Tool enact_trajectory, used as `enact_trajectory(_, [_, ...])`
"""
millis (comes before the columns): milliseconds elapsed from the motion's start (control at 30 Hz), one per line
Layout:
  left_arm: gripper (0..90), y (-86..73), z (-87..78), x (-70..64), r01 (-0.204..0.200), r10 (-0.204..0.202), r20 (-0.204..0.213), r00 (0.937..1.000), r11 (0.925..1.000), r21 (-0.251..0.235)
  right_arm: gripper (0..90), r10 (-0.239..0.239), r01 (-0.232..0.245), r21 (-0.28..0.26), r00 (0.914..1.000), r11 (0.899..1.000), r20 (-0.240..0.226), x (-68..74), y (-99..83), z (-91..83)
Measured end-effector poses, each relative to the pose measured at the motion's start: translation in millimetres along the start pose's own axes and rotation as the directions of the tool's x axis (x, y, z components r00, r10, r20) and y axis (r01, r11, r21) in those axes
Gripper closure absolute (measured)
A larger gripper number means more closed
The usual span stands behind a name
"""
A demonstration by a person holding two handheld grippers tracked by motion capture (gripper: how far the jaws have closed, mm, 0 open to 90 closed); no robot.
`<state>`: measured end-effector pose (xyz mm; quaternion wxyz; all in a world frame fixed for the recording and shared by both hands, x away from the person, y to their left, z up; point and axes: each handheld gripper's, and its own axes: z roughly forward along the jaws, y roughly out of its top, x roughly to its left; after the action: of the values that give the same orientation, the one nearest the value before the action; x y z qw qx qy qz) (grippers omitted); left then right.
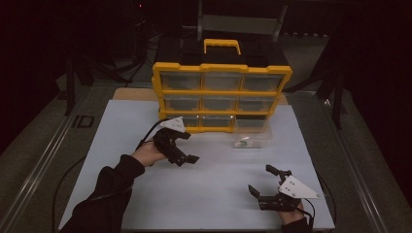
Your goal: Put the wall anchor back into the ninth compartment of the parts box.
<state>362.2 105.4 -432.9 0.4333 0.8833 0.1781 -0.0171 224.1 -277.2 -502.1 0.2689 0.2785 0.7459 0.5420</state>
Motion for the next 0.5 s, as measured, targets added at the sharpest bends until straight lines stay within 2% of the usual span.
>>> enact_trajectory(67, [0.3, -5.7, -1.7, -0.9, 0.005, -0.005, 0.004, 1.0000, 1.0000, 0.001, 8.6, 0.000, 0.000, 0.000, 1.0000, 1.000, 0.000, 0.0, -0.1, 0.1])
enact_trajectory(100, [0.3, -17.0, -5.2, -2.6, 0.013, -0.013, 0.003, 0.9999, 0.9999, 0.005, 8.6, 0.001, -0.001, -0.001, 1.0000, 1.000, -0.001, 0.0, -0.2, 0.3])
enact_trajectory(233, [0.3, -37.7, -12.4, -6.1, 0.040, -0.040, 0.006, 0.9992, 0.9992, -0.001, 8.6, -0.001, 0.001, 0.001, 1.0000, 1.000, 0.000, 0.2, -0.4, 0.6])
enact_trajectory(500, [0.3, -62.3, -27.5, -17.3, 0.055, -0.055, 0.000, 0.9985, 0.9979, -0.033, 8.6, -0.006, 0.006, 0.006, 1.0000, 1.000, 0.001, 0.5, -0.5, 1.1])
